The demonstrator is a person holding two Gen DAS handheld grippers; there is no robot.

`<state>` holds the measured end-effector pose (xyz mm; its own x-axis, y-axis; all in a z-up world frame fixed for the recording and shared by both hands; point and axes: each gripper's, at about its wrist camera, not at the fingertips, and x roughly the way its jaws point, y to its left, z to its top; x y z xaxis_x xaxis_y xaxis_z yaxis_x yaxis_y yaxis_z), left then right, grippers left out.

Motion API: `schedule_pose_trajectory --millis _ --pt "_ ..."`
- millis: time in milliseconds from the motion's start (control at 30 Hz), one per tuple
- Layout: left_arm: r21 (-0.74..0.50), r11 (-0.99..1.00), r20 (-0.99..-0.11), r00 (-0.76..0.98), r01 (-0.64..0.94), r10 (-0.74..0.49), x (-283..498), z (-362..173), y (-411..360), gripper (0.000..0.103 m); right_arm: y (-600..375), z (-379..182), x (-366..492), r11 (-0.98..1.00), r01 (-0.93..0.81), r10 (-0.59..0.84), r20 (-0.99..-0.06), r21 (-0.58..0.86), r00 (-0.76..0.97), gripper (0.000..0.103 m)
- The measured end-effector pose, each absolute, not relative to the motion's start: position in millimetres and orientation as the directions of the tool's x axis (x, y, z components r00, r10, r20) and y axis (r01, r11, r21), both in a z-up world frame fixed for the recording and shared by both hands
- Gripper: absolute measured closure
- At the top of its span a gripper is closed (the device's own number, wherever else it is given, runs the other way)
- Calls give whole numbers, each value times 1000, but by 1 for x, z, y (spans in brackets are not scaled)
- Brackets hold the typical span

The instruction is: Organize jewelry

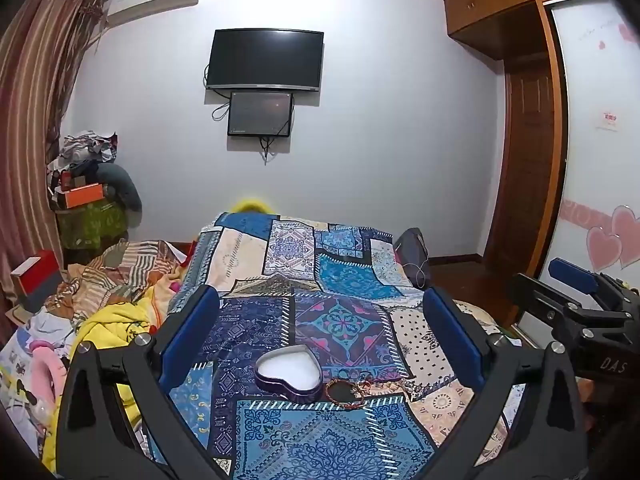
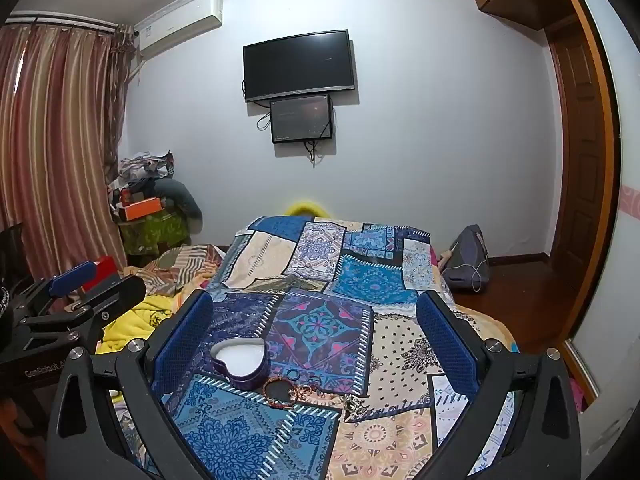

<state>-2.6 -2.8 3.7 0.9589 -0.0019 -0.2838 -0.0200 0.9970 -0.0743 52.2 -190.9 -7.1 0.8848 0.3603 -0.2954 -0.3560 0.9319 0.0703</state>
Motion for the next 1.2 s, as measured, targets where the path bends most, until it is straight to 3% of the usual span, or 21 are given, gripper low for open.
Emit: schedule_pose_trajectory --millis 1200 --pt "-71 997 -285 959 -28 7 -1 -2 1 1 -188 -7 50 931 -357 361 -298 73 883 2"
